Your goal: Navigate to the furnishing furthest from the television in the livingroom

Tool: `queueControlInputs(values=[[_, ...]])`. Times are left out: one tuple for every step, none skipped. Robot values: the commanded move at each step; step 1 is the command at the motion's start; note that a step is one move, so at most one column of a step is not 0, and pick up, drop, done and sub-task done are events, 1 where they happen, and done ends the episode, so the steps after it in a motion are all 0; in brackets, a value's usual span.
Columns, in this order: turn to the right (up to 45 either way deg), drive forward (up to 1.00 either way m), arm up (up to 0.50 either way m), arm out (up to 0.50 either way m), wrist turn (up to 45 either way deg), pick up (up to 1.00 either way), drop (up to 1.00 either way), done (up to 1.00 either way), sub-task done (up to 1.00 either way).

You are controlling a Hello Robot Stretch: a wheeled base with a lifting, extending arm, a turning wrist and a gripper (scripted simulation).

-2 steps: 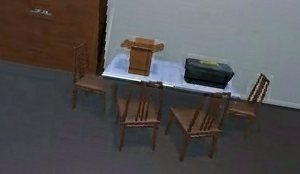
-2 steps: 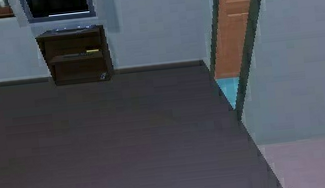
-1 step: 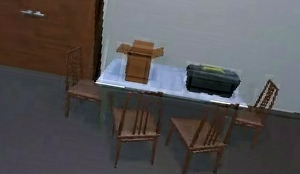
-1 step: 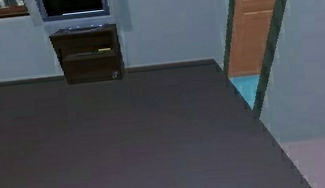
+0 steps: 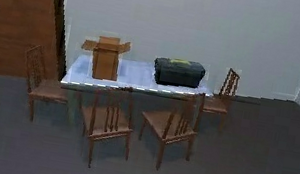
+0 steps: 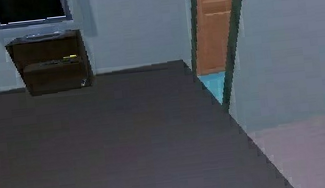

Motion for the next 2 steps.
queueControlInputs(values=[[0.0,0.6,0.0,0.0,0.0,0.0,0.0,0.0,0.0],[-9.0,0.0,0.0,0.0,0.0,0.0,0.0,0.0,0.0]])
